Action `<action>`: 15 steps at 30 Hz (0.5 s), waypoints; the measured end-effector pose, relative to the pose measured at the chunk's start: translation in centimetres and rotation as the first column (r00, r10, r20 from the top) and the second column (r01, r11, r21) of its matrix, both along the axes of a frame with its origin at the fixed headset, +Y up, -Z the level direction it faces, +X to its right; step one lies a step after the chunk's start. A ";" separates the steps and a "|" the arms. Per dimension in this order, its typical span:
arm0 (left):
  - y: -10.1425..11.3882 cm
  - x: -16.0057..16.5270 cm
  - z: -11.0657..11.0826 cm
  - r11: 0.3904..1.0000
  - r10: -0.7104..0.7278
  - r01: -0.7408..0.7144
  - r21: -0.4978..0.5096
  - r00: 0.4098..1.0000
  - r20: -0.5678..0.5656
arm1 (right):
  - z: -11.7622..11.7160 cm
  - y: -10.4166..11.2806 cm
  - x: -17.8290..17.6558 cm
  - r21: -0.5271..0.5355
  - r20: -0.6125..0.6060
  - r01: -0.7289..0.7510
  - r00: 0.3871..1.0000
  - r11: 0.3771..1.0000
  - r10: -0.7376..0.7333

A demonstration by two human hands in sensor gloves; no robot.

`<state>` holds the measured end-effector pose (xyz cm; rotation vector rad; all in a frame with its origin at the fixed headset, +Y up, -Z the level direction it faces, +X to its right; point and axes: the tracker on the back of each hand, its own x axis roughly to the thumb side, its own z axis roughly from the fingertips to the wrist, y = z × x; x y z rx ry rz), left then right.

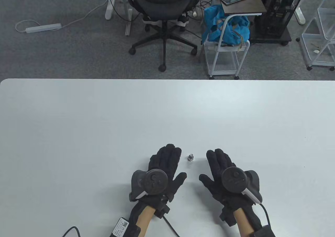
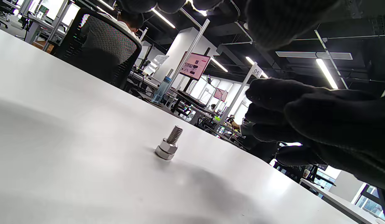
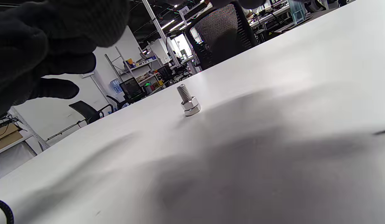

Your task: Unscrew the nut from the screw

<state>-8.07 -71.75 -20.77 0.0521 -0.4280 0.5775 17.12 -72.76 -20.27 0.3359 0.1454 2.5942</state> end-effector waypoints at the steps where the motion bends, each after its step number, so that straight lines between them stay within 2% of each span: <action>1: 0.0 0.0 0.0 1.000 0.000 0.000 -0.002 1.000 0.000 | 0.0 0.0 0.0 -0.002 -0.001 -0.001 1.000 1.000 0.001; 15: 0.0 0.0 0.0 1.000 -0.020 0.020 -0.019 1.000 -0.001 | 0.2 0.3 -0.3 0.015 0.002 -0.021 1.000 1.000 0.021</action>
